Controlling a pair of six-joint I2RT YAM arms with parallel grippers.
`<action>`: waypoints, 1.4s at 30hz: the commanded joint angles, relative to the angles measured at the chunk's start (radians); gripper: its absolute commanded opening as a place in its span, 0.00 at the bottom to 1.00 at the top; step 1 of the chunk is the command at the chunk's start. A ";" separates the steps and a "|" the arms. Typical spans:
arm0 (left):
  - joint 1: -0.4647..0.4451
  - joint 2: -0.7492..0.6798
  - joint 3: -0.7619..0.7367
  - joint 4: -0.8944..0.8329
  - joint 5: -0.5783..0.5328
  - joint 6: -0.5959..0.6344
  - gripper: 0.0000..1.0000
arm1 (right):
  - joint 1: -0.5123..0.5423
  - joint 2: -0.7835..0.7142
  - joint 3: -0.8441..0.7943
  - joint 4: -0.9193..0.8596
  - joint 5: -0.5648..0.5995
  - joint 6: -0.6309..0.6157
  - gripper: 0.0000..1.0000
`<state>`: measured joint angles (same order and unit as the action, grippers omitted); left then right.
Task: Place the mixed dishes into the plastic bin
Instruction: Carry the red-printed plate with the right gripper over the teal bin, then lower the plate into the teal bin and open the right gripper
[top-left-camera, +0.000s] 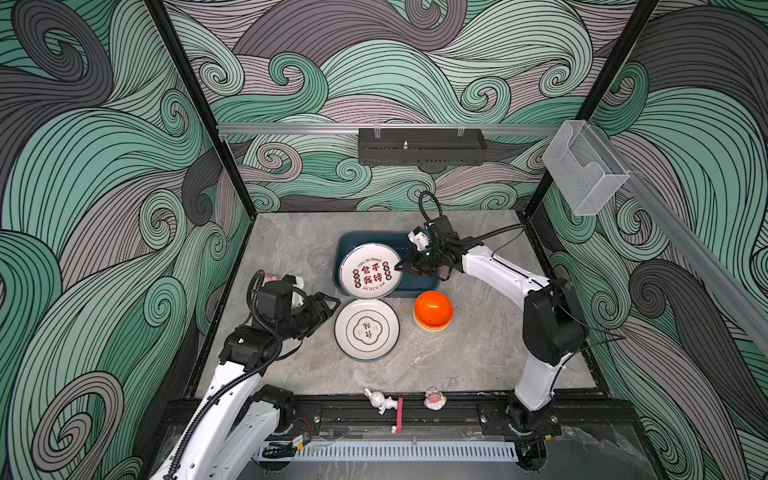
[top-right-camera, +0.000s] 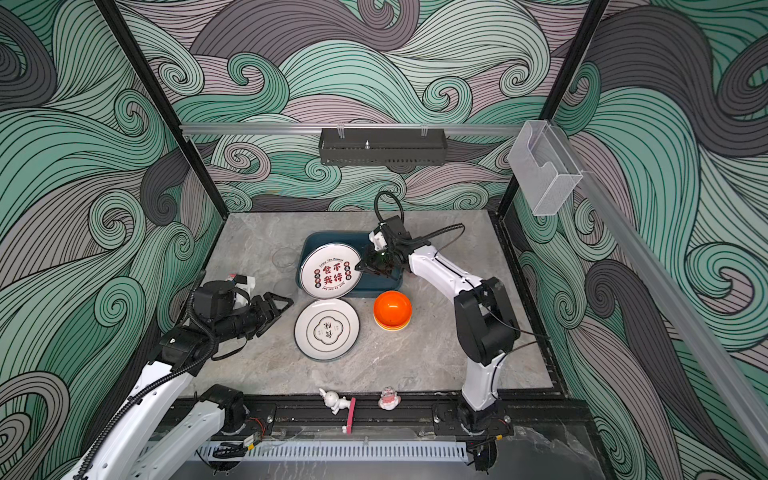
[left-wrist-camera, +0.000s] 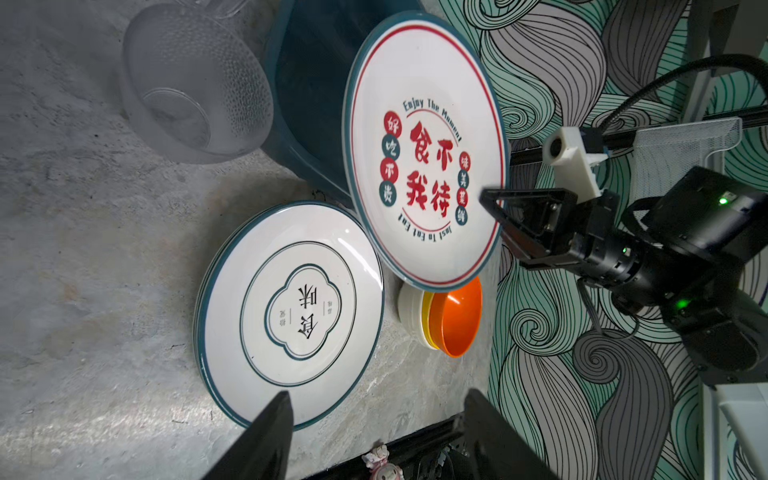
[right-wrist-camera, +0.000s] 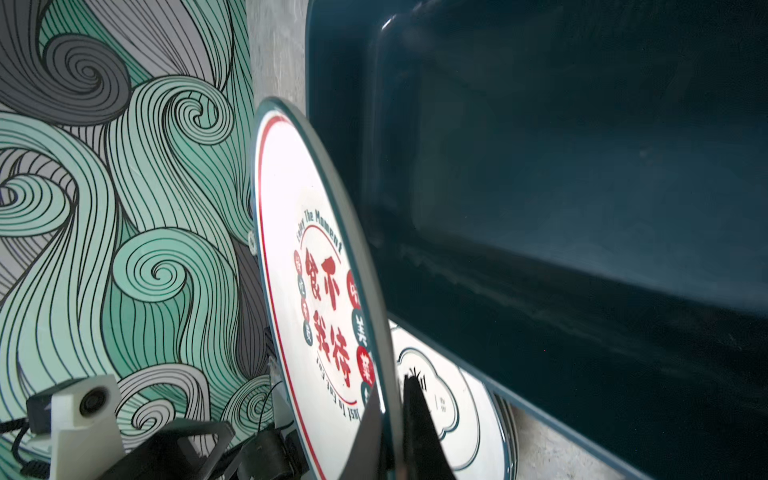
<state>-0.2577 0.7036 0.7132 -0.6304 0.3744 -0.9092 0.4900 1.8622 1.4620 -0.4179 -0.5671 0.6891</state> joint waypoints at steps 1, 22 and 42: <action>-0.003 -0.010 -0.012 -0.045 -0.020 0.022 0.68 | -0.020 0.045 0.076 0.015 0.006 0.011 0.00; -0.004 0.015 -0.050 -0.014 -0.012 0.013 0.68 | -0.039 0.320 0.276 0.020 0.050 0.059 0.00; -0.003 0.065 -0.070 0.024 -0.007 0.004 0.68 | -0.038 0.412 0.309 0.054 0.033 0.079 0.02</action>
<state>-0.2577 0.7689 0.6510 -0.6174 0.3740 -0.9062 0.4549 2.2616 1.7409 -0.3969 -0.5091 0.7609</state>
